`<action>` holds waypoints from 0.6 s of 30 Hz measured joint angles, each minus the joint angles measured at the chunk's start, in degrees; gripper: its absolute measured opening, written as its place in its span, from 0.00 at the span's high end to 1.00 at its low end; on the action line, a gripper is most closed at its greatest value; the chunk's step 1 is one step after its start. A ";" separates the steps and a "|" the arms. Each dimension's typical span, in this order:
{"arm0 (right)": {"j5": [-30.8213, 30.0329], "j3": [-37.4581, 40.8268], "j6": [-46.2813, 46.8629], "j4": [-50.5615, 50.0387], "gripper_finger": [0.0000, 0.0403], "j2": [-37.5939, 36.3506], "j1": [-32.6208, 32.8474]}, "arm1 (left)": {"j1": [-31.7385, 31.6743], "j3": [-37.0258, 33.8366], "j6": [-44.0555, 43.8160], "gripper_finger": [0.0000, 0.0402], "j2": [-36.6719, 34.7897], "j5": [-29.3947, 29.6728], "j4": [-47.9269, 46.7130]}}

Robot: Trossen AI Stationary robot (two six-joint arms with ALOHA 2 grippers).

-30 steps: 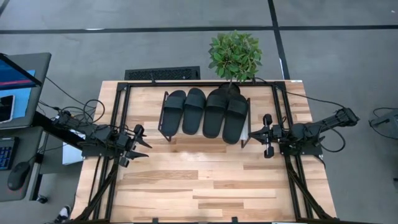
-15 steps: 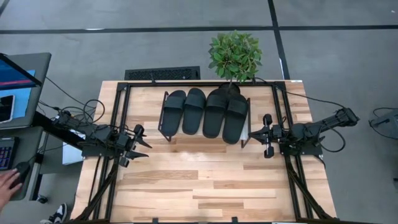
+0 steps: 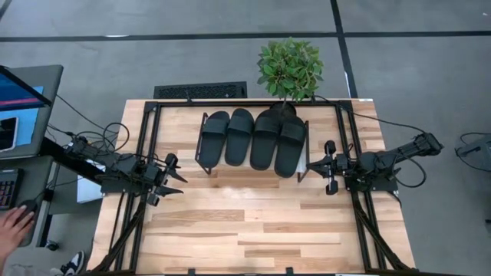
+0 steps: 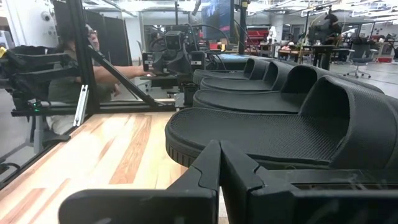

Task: Pick and place slides into the shelf
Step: Return to Home Position

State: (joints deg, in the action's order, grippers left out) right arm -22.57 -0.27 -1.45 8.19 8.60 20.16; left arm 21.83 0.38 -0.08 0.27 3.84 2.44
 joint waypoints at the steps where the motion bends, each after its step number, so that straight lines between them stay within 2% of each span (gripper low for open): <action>1: 0.01 0.00 -0.01 0.00 1.00 0.00 0.01 | 0.02 0.00 0.00 0.60 0.00 0.00 0.00; 18: 0.01 0.00 0.00 0.00 1.00 0.00 0.01 | 0.00 0.00 0.13 0.60 0.00 0.00 0.00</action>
State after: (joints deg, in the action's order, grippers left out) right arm -22.56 -0.27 -1.45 8.19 8.60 20.16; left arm 21.82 0.38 0.05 0.27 3.84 2.44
